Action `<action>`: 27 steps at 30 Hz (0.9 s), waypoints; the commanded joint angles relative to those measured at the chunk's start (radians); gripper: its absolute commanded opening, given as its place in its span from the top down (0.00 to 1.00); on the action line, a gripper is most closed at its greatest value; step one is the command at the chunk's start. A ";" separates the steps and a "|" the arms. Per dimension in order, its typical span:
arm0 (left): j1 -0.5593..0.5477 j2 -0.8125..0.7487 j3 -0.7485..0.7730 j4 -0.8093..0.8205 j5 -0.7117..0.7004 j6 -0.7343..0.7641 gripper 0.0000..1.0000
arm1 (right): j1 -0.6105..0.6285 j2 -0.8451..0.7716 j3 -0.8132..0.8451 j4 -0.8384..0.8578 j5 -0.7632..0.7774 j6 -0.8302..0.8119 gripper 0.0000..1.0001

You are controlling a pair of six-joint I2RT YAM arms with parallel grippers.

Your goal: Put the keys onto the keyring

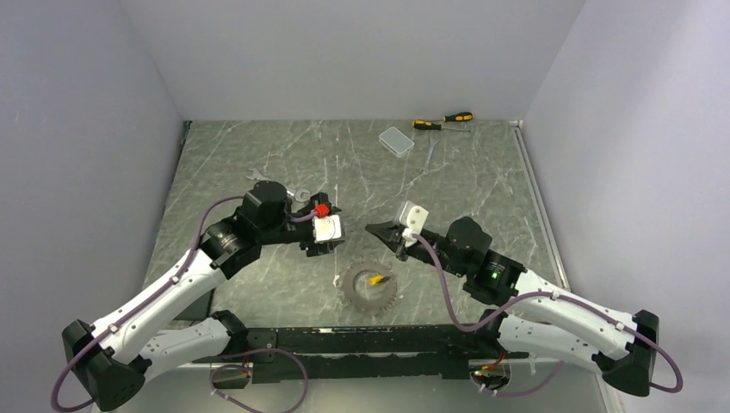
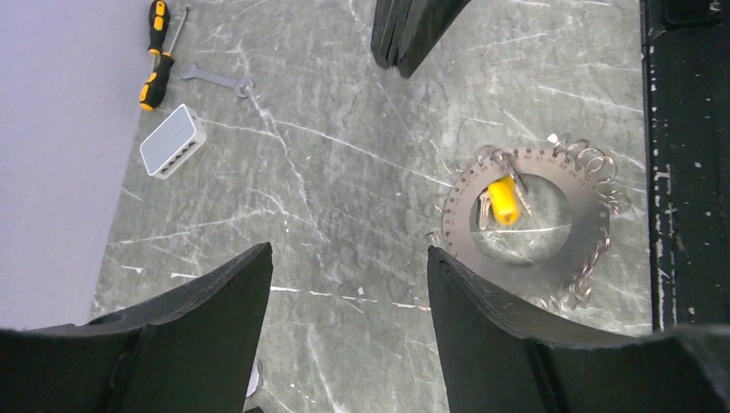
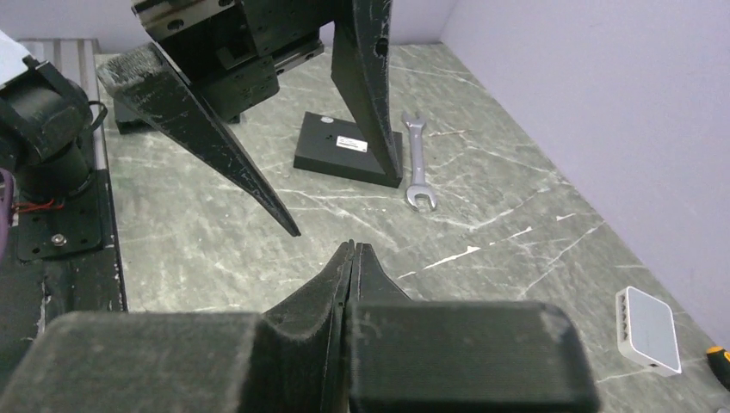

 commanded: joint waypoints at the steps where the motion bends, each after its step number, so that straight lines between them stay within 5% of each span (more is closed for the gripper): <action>1: -0.005 -0.020 -0.018 0.058 -0.054 0.011 0.30 | 0.003 -0.029 -0.007 -0.008 0.053 0.021 1.00; 7: -0.005 0.018 -0.025 0.061 -0.066 -0.043 0.30 | 0.003 -0.039 -0.025 -0.041 0.217 0.135 1.00; 15: -0.005 0.112 -0.088 0.135 -0.108 -0.217 0.30 | 0.004 -0.011 -0.010 -0.350 0.422 0.586 0.57; 20: -0.005 0.204 -0.084 0.184 -0.191 -0.279 0.29 | 0.007 0.044 -0.033 -0.484 0.428 0.764 0.45; 27: 0.049 0.269 -0.049 0.188 -0.321 -0.324 0.29 | 0.018 0.165 -0.066 -0.497 0.409 0.806 0.30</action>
